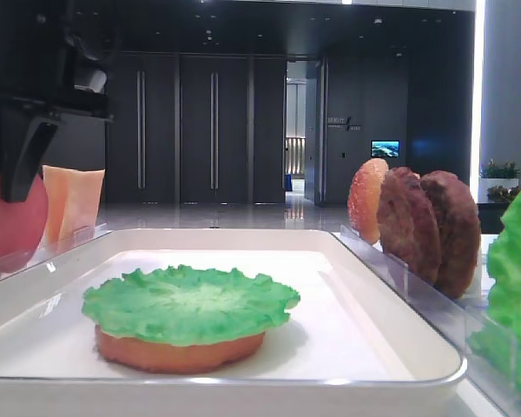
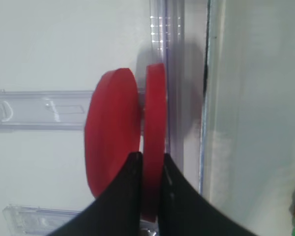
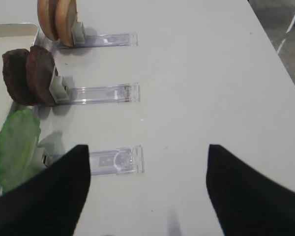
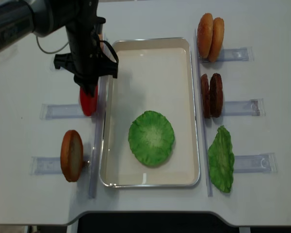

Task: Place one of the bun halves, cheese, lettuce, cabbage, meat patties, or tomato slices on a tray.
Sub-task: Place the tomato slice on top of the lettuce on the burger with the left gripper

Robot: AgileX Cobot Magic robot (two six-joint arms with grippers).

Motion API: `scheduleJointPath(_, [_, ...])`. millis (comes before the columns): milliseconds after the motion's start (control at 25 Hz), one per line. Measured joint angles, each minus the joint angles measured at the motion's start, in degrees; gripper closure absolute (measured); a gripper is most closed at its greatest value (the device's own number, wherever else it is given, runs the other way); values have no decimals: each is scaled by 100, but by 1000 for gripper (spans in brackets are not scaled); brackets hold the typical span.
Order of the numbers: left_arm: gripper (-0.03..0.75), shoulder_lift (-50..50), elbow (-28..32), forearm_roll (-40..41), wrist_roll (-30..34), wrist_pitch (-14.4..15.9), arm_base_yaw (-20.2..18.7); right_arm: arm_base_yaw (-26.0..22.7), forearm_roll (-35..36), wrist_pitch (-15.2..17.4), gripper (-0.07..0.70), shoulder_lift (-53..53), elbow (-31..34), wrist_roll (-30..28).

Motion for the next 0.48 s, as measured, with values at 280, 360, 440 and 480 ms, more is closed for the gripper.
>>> scheduleJointPath(280, [668, -57, -191, -328, 63, 57, 0, 0, 0, 0, 155, 0, 0, 0])
scheduleJointPath(360, [668, -131, -191, -412, 74, 62, 0, 0, 0, 0, 155, 0, 0, 0])
scheduleJointPath(440, [670, -260, -191, -558, 86, 64, 0, 0, 0, 0, 155, 0, 0, 0])
scheduleJointPath(480, [670, -351, -191, -641, 106, 64, 0, 0, 0, 0, 155, 0, 0, 0])
